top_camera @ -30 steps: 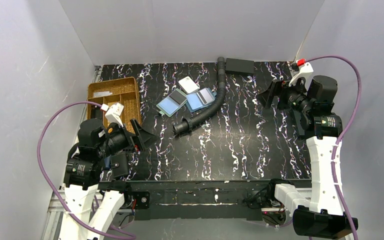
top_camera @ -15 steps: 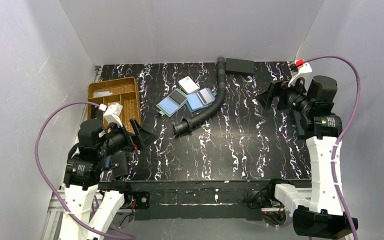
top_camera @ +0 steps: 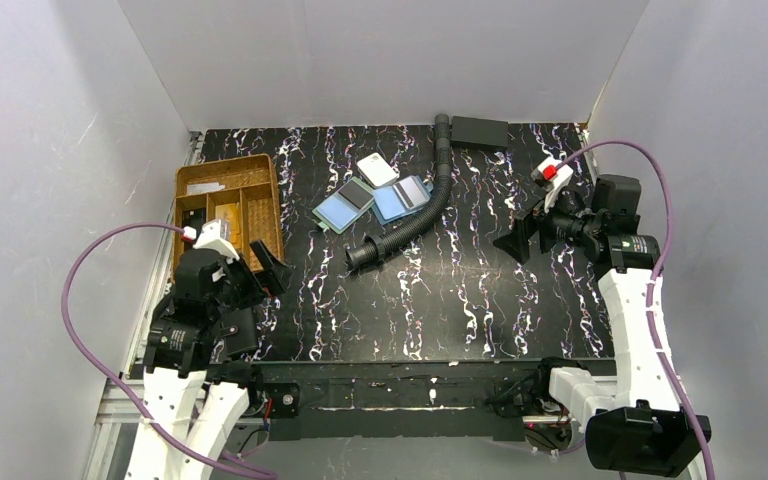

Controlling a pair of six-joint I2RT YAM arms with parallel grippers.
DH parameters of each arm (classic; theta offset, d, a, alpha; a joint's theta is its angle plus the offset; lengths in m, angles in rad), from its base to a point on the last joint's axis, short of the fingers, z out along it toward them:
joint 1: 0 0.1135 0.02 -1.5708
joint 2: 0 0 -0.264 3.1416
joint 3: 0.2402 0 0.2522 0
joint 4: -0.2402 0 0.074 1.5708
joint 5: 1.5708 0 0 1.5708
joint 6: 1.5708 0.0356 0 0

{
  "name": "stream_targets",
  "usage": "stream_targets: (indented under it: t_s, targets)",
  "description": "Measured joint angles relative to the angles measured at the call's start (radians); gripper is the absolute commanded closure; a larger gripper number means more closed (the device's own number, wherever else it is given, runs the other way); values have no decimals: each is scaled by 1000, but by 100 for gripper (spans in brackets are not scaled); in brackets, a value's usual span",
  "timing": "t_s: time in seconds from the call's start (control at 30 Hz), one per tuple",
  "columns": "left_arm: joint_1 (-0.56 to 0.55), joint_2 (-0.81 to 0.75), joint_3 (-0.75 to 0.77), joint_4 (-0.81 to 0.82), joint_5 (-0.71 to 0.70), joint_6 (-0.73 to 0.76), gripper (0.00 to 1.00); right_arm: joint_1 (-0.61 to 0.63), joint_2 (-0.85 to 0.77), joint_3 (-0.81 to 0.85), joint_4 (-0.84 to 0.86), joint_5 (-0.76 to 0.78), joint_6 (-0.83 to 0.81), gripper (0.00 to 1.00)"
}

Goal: Take the credit cards out of the card holder
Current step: Move the card holder to the center of the board.

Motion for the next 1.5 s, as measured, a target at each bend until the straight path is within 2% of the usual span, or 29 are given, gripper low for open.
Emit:
stream_targets:
  t_s: [0.27, 0.4, 0.57, 0.67, 0.97, 1.27, 1.5]
  targets:
    - [0, 8, -32, 24, -131, -31, 1, 0, 54, -61, 13, -57, -77, 0]
    - [0, 14, -56, 21, -246, -79, 1, 0, 78, -74, 16, -59, -95, 0]
    - [0, 105, -50, 2, -409, -140, 1, 0, 114, -75, 19, -50, -107, 0]
    - [0, 175, -43, -10, -470, -187, 6, 0, 124, -75, 20, -37, -110, 0]
    - [0, 219, -23, -187, -574, -390, 9, 0, 130, -77, 20, -11, -114, 0]
    - [0, 198, -169, -238, -616, -622, 10, 0, 142, -77, 19, -6, -114, 0]
    - [7, 238, -225, -227, -613, -684, 9, 0, 142, -77, 19, -8, -114, 0]
